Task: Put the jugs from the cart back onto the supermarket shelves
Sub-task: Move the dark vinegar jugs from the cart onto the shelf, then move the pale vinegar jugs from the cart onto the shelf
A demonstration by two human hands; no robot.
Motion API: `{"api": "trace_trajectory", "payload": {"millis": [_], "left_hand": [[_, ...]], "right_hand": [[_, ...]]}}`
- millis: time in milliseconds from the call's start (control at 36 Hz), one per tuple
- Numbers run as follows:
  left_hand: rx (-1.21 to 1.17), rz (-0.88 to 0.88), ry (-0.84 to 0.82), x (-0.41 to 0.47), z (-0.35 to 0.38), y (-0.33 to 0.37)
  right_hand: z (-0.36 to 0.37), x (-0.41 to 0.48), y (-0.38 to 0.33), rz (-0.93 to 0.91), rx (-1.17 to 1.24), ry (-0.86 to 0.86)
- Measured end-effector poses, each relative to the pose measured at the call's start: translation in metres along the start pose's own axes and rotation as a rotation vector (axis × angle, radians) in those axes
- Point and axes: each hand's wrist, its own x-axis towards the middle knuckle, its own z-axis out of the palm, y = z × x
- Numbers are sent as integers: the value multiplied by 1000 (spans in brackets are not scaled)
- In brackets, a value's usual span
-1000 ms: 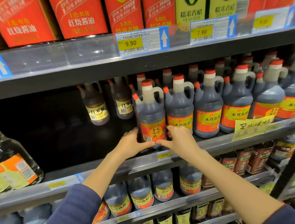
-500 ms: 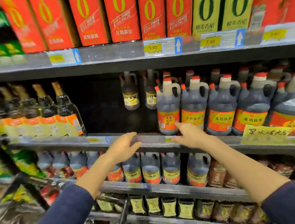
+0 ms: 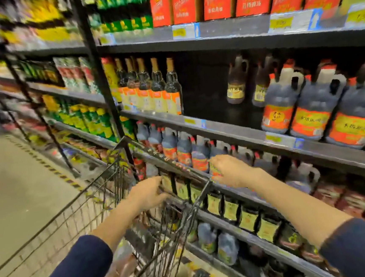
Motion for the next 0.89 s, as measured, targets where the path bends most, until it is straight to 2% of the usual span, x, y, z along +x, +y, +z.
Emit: {"api": "trace_trajectory", "payload": {"millis": [167,306,444,611,889], "left_hand": [[40,-196,-52,-64,4,-65],[-47,-292,-44,-119,3,-119],[45,-414,-92,-156,11,-179],[82,-458,-164,-194,18,-237],[32,-525,-220,-232,44,-296]], "right_hand": [[6,34,-77,-202,-62,-45],[12,63,-144,-333,-96,-105],[27,94,-211,-430,-129,-149],[40,117,-283,-509,-208,-195],[71,141,-347,-556,-132,-269]]}}
